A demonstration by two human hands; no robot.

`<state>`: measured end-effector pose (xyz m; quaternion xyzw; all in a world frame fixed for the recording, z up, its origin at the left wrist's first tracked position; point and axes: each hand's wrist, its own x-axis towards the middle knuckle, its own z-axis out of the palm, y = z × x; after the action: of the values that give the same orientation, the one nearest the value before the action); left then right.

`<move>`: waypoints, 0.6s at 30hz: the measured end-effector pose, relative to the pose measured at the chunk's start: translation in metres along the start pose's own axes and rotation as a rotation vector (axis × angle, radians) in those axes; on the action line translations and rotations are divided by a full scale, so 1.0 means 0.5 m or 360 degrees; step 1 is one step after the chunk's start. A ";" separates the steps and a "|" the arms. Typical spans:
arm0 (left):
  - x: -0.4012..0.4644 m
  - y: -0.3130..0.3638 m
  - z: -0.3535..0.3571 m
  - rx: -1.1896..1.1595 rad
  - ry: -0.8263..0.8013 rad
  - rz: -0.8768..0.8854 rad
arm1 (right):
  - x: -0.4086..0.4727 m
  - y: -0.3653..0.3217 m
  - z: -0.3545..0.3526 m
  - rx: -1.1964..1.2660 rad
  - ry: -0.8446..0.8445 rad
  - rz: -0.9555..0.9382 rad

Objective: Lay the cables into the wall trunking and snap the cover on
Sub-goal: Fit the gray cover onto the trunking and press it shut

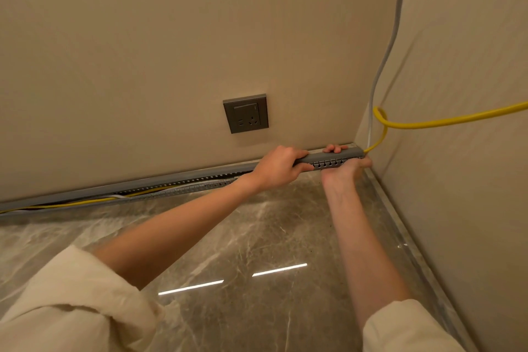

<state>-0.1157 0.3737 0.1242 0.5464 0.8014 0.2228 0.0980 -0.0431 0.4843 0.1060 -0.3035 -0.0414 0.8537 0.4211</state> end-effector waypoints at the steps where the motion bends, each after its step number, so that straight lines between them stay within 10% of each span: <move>1: 0.000 0.001 0.001 0.0012 0.0012 -0.0015 | 0.001 -0.001 -0.001 0.0031 -0.0027 0.0025; 18: -0.014 -0.016 0.003 0.0266 0.0021 0.0244 | 0.035 -0.016 -0.010 0.0231 -0.0315 0.0409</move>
<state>-0.1193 0.3652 0.1187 0.6109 0.7736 0.1656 0.0296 -0.0427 0.5016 0.0963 -0.1894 0.0182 0.9270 0.3233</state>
